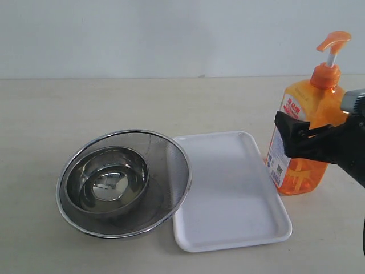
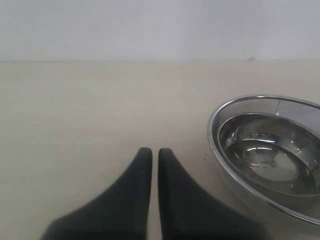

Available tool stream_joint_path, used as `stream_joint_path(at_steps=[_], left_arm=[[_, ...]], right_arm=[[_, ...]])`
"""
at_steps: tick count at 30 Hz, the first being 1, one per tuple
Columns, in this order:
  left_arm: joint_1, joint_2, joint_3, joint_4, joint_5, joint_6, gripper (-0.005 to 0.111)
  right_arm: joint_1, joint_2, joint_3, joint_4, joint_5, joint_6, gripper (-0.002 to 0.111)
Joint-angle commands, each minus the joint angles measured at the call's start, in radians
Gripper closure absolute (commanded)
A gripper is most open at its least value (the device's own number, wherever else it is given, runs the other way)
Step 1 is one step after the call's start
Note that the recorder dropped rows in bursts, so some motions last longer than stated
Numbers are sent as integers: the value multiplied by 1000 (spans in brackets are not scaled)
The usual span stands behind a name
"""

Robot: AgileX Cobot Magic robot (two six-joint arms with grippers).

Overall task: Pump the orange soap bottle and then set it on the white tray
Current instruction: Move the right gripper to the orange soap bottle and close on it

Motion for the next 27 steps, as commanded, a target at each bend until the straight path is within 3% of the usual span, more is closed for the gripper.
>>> stream_joint_path(at_steps=[1,10,27], left_arm=[[2,-3,3,-7,-2,-7,102],[2,-3,3,-7,-2,-7,102],[2,-3,3,-7,-2,-7,102]], right_arm=[[0,-1,-4,20,5,-10,15],[0,159,-4,61,-81,26,15],[0,208,-40,59,-81,30,15]])
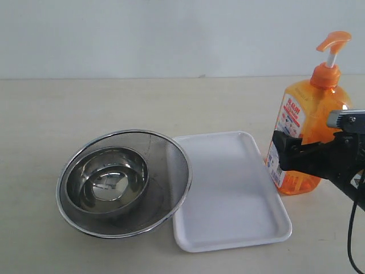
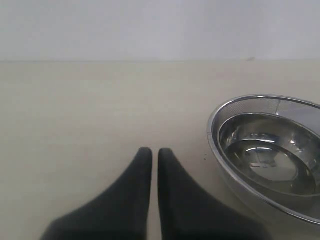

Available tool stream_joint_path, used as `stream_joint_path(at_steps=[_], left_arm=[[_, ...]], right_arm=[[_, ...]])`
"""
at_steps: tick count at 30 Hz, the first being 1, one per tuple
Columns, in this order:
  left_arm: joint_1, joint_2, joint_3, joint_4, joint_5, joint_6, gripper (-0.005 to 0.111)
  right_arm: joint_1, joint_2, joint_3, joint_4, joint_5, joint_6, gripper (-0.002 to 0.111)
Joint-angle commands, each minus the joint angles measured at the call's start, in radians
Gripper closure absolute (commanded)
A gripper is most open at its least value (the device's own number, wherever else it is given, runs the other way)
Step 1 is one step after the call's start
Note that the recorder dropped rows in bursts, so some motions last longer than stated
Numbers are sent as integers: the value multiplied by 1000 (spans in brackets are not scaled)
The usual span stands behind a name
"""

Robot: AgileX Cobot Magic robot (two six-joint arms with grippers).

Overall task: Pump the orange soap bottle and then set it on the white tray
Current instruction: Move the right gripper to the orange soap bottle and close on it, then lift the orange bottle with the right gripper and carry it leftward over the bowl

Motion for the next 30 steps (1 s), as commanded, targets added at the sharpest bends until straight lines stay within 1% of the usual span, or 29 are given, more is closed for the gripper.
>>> stream_joint_path(at_steps=[1,4,5,7,15,16,17,30], left_arm=[[2,-3,3,-7,-2,-7,102],[2,-3,3,-7,-2,-7,102],[2,-3,3,-7,-2,-7,102],[2,-3,3,-7,-2,-7,102],[2,-3,3,-7,-2,-7,102],[2,-3,3,-7,-2,-7,102],[2,-3,3,-7,-2,-7,102],[2,-3,3,-7,-2,-7,102]], right_arm=[[0,1,-13,3,-15,4,15],[0,1,-21,0,-15,4,17],[0,1,-21,0,-15,4,21],[0,1,-21,0,-15,4,33],[0,1,-21,0,-15,2,97],[0,1,-21,0,-15,2,104],[0,1,-21,0,-15,2,108],[0,-14,-21,36,-15,8,108]])
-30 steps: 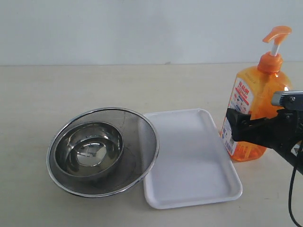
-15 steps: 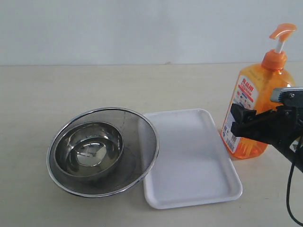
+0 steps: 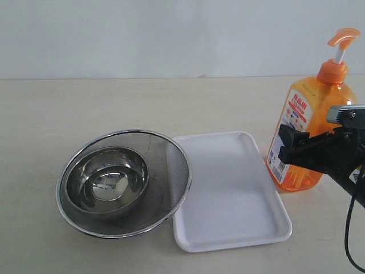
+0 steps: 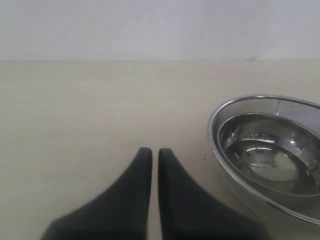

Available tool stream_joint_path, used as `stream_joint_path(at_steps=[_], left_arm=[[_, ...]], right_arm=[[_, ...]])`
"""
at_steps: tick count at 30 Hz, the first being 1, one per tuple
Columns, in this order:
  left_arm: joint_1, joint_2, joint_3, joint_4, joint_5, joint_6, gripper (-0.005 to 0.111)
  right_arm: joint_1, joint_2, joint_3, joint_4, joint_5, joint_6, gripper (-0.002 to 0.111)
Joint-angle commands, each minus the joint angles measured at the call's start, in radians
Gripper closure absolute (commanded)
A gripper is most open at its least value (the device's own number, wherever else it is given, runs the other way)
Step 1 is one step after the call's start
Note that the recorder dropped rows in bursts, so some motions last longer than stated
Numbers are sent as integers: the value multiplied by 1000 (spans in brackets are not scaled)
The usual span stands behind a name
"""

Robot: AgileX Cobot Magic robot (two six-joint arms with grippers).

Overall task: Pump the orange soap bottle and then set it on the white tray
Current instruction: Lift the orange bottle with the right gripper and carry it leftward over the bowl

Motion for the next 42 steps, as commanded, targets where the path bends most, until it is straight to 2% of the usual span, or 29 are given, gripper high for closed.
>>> stream_joint_path(at_steps=[1,14,19,24,42], left_arm=[[2,-3,3,-7,-2,-7,102],[2,-3,3,-7,-2,-7,102],[2,-3,3,-7,-2,-7,102],[2,-3,3,-7,-2,-7,102],[2,-3,3,-7,-2,-7,102]], right_arm=[[0,-23,-2,21,-12,10,108],[0,-95,-2,13,-12,24,108],[0,-100,-2,12,-12,-72,108],[0,-151,-2,5,-12,-80,108],[3,-527,-2,-246,-12,62,108]])
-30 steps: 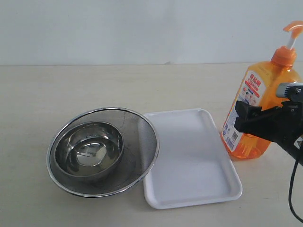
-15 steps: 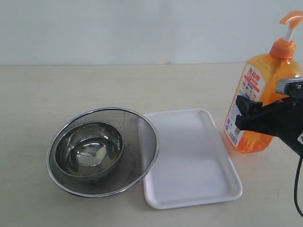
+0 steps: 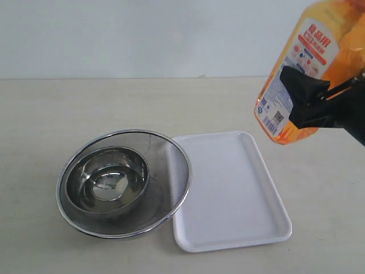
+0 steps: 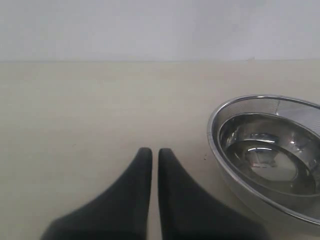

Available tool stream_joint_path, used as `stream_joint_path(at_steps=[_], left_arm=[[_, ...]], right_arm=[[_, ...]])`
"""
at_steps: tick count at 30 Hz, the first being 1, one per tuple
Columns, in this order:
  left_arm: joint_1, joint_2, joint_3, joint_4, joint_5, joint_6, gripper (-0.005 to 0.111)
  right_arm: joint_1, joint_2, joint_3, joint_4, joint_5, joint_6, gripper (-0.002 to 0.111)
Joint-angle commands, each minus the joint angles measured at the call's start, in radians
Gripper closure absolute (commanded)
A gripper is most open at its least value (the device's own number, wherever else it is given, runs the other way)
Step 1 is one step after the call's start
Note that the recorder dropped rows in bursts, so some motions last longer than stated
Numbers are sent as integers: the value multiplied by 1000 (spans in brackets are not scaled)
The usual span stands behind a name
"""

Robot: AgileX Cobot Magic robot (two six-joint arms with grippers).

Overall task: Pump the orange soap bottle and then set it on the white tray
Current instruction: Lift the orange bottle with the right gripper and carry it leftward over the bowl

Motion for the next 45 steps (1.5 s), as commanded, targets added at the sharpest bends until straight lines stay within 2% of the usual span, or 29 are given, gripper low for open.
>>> stream_joint_path(at_steps=[1,7,12,17,23,28,34,45], left_arm=[[2,-3,3,-7,-2,-7,102],[2,-3,3,-7,-2,-7,102],[2,-3,3,-7,-2,-7,102],[2,-3,3,-7,-2,-7,102],[2,-3,3,-7,-2,-7,102],[2,-3,3,-7,-2,-7,102],[2,-3,3,-7,-2,-7,102],[2,-3,3,-7,-2,-7,102]], right_arm=[[3,-109,-8,-60,-90,66,108],[24,-185,-57,-124,-38,134,108],[160,-203,-121,-104,47,100,108],[320,-203,-227,-64,232,52,108],[474,-201,-331,-56,292,52,108],[562,-184,-408,-47,344,52,108],[639,-38,-512,-41,341,48,108],[723,302,-815,-30,339,99,108]])
